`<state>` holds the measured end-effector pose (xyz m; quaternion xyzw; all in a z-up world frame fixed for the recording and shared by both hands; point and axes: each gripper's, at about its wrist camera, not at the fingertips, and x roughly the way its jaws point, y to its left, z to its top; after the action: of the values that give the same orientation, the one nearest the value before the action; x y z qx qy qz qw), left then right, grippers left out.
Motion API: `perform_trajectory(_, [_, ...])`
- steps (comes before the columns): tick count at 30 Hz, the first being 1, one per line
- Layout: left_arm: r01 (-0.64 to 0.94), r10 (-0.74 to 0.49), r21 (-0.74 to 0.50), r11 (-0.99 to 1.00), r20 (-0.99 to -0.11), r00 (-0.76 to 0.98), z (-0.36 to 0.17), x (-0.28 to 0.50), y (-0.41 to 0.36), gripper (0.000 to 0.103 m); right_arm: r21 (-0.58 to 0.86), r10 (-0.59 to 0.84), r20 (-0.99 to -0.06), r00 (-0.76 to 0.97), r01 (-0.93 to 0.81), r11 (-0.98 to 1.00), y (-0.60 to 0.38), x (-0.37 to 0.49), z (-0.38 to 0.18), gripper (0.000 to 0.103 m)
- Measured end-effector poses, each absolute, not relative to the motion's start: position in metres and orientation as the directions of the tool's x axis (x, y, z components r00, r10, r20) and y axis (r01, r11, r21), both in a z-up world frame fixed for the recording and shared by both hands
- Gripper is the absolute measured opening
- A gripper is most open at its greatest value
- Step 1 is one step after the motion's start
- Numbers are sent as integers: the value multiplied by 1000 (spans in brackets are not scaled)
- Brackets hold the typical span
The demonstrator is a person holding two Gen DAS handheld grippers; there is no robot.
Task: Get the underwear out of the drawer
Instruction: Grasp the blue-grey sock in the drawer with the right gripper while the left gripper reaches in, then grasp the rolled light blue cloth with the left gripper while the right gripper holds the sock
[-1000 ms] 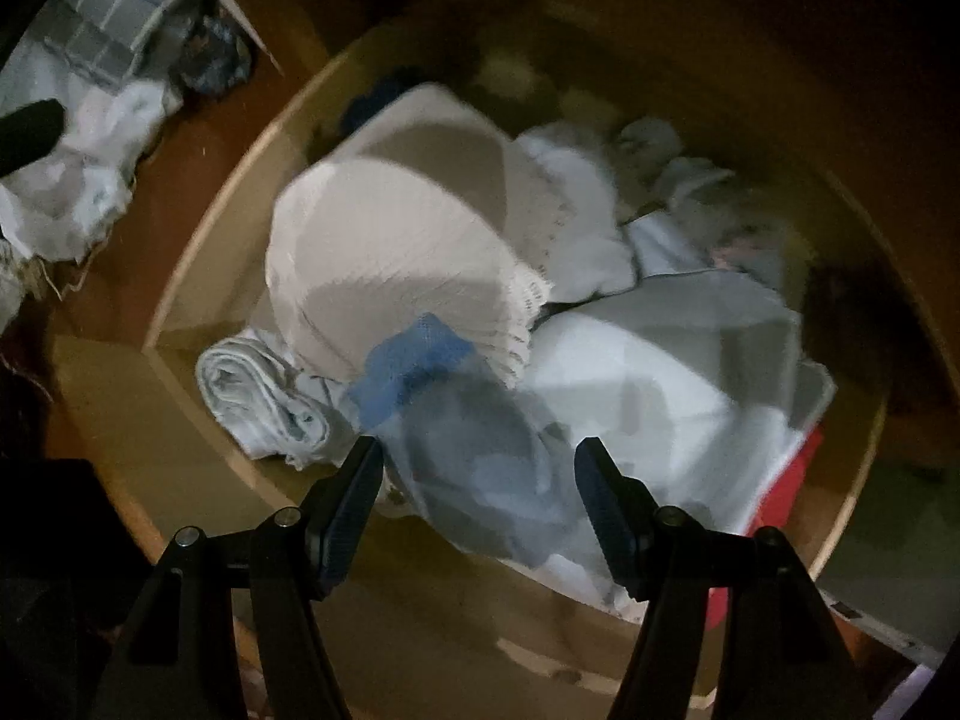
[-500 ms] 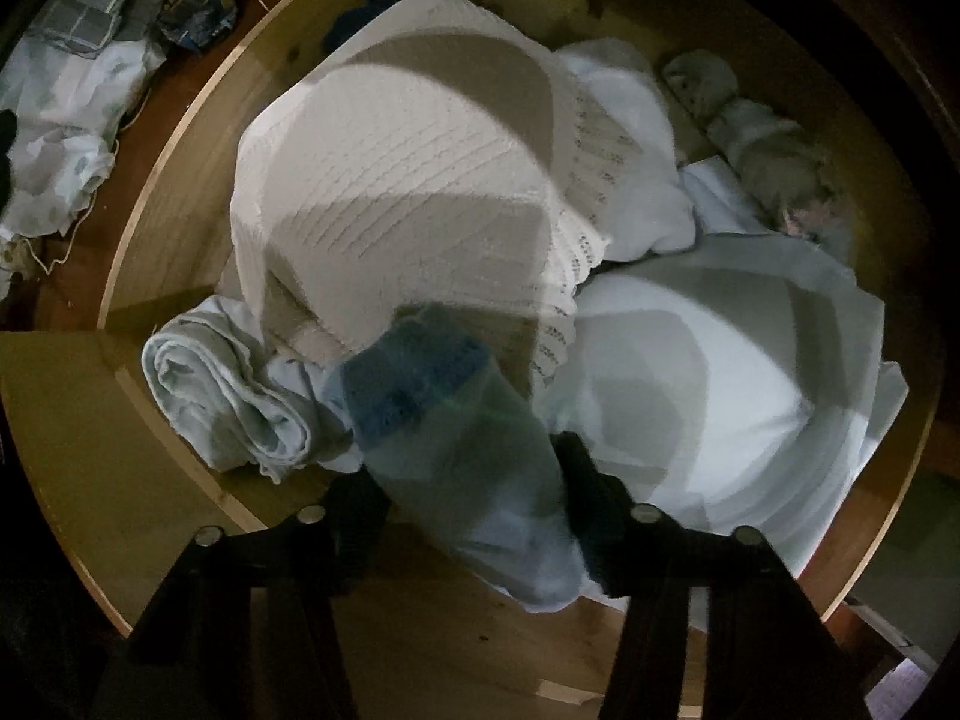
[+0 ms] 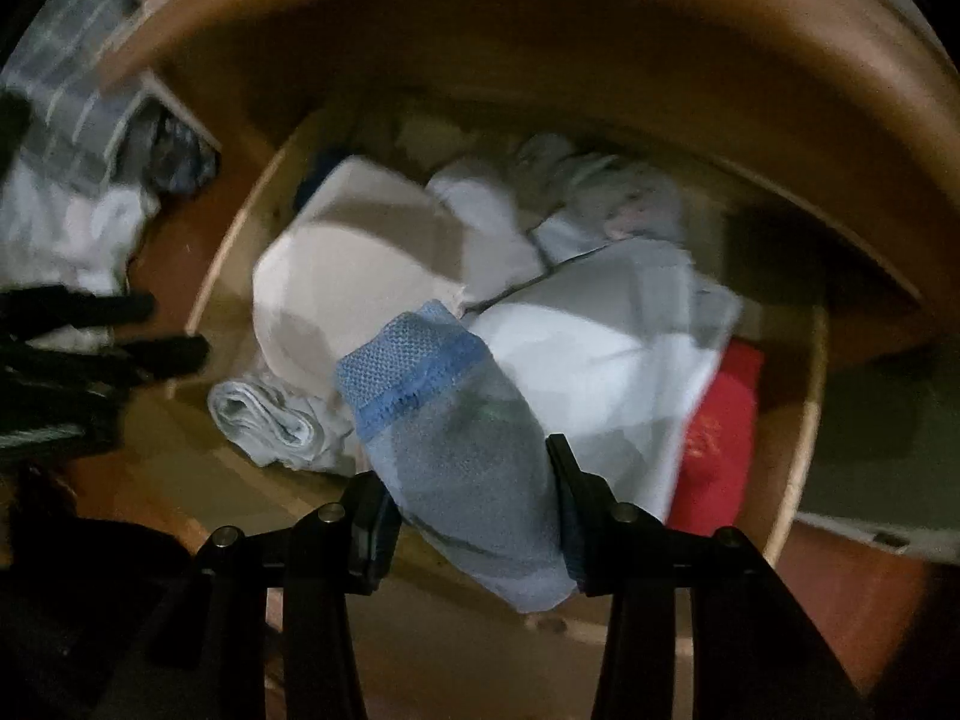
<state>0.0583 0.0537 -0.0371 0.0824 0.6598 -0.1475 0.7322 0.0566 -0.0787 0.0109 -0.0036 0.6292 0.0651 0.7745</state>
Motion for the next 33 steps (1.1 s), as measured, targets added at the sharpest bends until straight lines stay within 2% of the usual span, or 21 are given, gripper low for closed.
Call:
perform_trajectory(6, [359,-68,-48,932,-997,43,-55,58,35,64,94,106,-969,221,-64,993,-98,44,29,41])
perform_trajectory(18, [317,-98,-121,941,-991,-90,-87,70,23,64,109,100,-967,235,28,994,-130,30,34,41])
perform_trajectory(33, [302,-87,-126,945,-987,-137,-113,76,20,65,103,98,-974,203,17,994,-121,32,24,42])
